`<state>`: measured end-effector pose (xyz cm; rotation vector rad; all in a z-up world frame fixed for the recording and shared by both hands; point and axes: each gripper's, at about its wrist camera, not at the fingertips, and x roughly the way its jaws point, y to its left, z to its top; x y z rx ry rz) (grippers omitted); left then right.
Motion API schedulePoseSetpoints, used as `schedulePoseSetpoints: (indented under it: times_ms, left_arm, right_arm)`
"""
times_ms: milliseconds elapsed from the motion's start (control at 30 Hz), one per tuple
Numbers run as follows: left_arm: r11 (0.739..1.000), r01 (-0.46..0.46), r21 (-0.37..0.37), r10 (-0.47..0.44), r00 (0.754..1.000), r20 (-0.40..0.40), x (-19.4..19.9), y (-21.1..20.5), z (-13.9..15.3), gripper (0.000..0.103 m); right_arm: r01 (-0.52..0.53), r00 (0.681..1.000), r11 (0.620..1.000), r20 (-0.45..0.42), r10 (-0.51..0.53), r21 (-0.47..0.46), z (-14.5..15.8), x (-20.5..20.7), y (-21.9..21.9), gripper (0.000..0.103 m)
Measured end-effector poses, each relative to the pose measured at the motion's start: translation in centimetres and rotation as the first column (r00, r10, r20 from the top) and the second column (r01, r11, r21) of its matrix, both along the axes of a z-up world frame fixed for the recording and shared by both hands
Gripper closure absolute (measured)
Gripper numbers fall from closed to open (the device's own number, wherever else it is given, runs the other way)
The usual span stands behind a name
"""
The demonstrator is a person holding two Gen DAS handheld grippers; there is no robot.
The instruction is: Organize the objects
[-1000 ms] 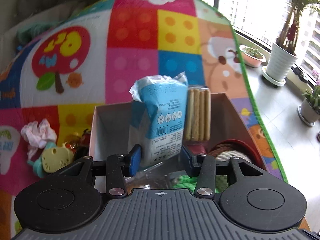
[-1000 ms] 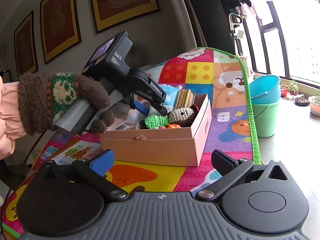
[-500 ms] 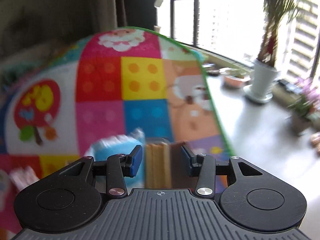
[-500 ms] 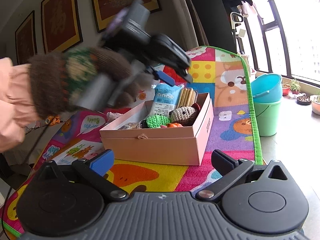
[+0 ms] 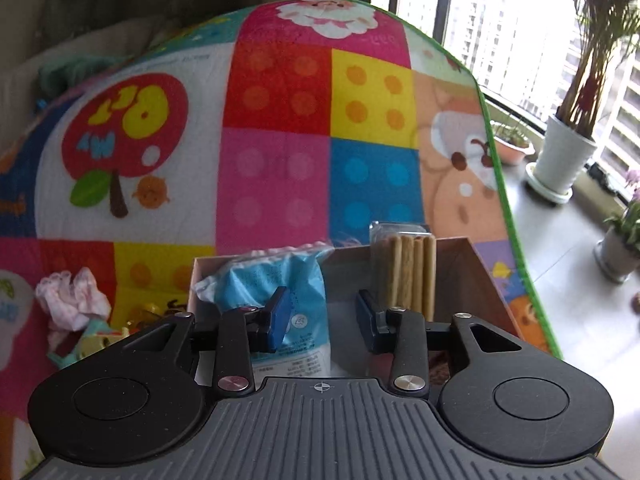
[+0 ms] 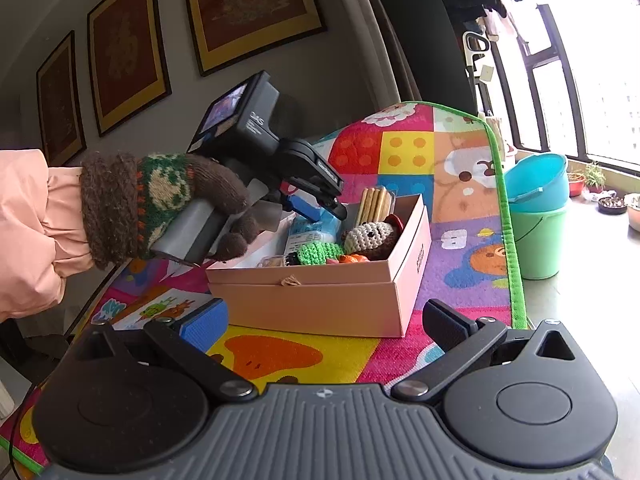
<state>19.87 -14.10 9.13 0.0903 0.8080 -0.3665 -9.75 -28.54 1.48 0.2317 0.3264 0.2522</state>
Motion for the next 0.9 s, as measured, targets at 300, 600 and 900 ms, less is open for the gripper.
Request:
schedulePoseSetpoints:
  times_ms: [300, 600, 900]
  left_arm:
    - [0.995, 0.096, -0.008, -0.096, 0.995, 0.021, -1.6, -4.8, 1.4, 0.063]
    - [0.998, -0.060, 0.035, 0.063, 0.993, -0.100, 0.8, -4.2, -1.8, 0.059]
    - [0.945, -0.091, -0.313, 0.074, 0.995, -0.067, -6.7, 5.8, 1.0, 0.059]
  right_arm:
    - [0.002, 1.000, 1.000, -0.013, -0.002, -0.004, -0.1, 0.3, 0.2, 0.000]
    - [-0.001, 1.000, 1.000, 0.012, 0.001, 0.016, 0.0, 0.1, -0.2, 0.000]
    - [-0.007, 1.000, 1.000, -0.006, 0.007, 0.012, -0.2, 0.5, -0.1, 0.000]
